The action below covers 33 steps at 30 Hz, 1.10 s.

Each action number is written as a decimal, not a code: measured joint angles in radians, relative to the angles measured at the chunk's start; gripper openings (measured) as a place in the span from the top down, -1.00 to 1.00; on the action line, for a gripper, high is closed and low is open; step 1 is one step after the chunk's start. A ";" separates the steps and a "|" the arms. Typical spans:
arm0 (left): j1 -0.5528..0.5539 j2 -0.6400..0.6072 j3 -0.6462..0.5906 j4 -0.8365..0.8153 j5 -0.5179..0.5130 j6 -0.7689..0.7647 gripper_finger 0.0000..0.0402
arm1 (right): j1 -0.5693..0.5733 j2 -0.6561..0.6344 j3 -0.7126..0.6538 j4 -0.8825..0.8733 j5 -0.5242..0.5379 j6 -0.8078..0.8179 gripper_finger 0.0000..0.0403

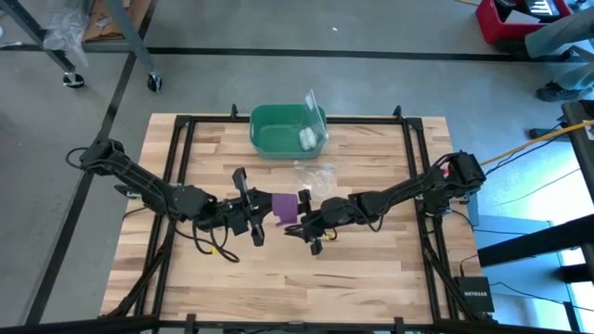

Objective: Roll bandage
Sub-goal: Roll the violet bandage

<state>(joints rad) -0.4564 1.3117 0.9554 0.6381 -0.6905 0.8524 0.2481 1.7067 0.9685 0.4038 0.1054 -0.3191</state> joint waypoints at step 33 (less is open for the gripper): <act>-0.102 0.001 0.040 0.071 -0.255 0.169 0.92 | 0.009 -0.012 0.001 -0.193 -0.046 0.104 0.67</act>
<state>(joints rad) -0.5583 1.3125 0.9951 0.7087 -0.9457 1.0218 0.2573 1.6943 0.9692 0.2108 0.0589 -0.2150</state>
